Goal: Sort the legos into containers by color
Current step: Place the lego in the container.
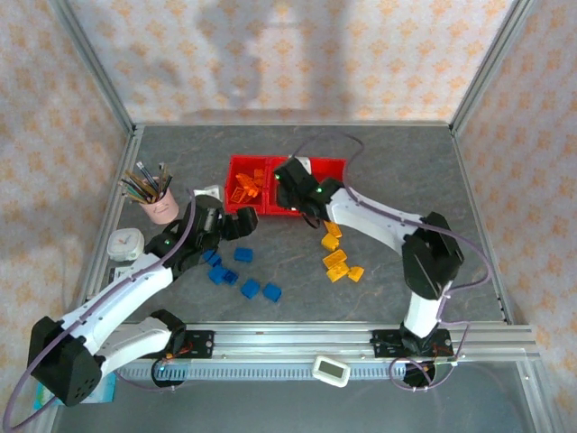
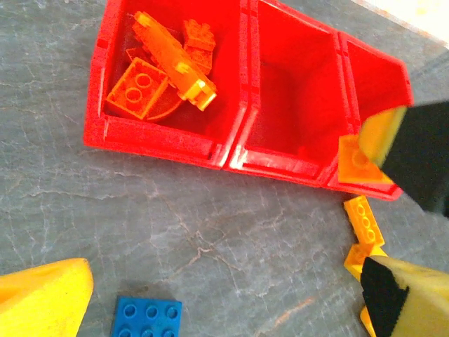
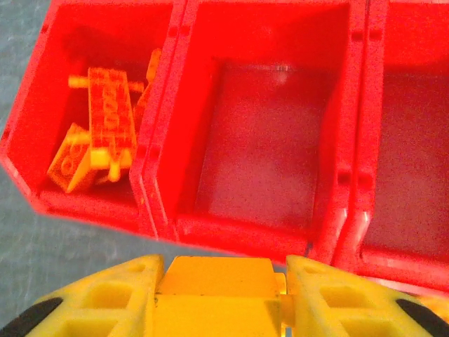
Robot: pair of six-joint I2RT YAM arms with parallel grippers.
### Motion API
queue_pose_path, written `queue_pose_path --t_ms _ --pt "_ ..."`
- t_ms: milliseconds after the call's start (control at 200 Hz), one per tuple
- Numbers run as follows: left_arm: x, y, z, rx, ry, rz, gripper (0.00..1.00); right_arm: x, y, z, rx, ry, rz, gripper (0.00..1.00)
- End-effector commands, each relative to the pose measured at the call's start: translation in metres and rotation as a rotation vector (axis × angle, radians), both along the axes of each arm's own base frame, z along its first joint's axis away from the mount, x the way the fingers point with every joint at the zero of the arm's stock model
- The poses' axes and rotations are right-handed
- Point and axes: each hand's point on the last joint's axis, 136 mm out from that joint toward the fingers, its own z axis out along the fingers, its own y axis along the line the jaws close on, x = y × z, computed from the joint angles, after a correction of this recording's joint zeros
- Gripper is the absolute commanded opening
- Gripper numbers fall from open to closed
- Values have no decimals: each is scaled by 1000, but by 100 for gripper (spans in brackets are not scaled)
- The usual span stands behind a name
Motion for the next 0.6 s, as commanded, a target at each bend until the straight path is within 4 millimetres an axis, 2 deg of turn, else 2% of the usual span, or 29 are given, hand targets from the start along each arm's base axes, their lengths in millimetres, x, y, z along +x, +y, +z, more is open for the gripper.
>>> queue_pose_path --t_ms 0,180,295,365,435,596 --pt "17 2 20 -27 -63 45 99 30 0 -6 -84 -48 -9 41" --pt "25 3 18 -30 -72 66 99 67 4 -24 -127 -60 -26 44" --pt "28 1 18 -33 -72 62 99 81 12 -23 -149 -74 -24 49" --pt "29 2 18 -32 -72 64 99 82 17 -16 -133 -80 -6 55" --pt "29 1 19 -30 -75 59 99 80 18 -7 -119 -92 2 57" --pt "28 0 20 -19 -70 41 99 66 5 9 -110 -104 3 62"
